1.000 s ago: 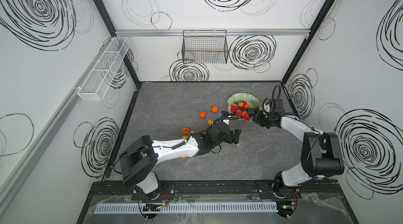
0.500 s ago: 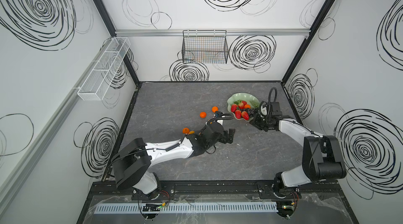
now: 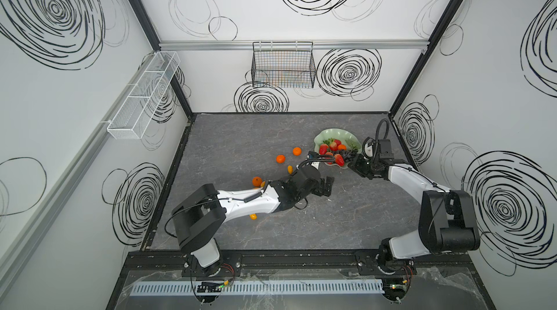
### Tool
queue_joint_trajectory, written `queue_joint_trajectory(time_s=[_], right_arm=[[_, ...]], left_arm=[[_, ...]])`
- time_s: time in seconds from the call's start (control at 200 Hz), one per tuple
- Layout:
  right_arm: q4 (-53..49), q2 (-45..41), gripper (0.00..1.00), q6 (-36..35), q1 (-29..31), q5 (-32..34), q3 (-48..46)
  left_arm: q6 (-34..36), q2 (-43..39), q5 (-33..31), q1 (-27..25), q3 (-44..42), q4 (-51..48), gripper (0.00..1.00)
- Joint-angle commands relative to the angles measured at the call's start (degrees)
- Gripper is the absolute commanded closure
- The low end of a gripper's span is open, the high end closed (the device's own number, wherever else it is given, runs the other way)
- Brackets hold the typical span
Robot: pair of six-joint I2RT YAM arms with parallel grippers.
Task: Place and organize the fake fruits in the fruit bowl
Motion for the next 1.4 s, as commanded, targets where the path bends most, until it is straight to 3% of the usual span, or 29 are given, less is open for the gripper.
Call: queue_joint_trajectory(time_s=[0.0, 0.44, 1.396], right_arm=[[1.94, 2.32, 0.76, 0.46, -0.3, -0.09, 2.64], [2.95, 6.06, 0.81, 0.42, -0.39, -1.13, 4.68], [2.91, 4.68, 0.95, -0.33, -0.15, -1.94, 3.0]], left_arm=[[0.8, 1.48, 0.78, -0.21, 2.84, 1.17, 0.01], [0.45, 2.04, 1.24, 0.45, 2.57, 1.34, 0.01], [0.1, -1.57, 0.72, 1.32, -0.92, 1.53, 0.01]])
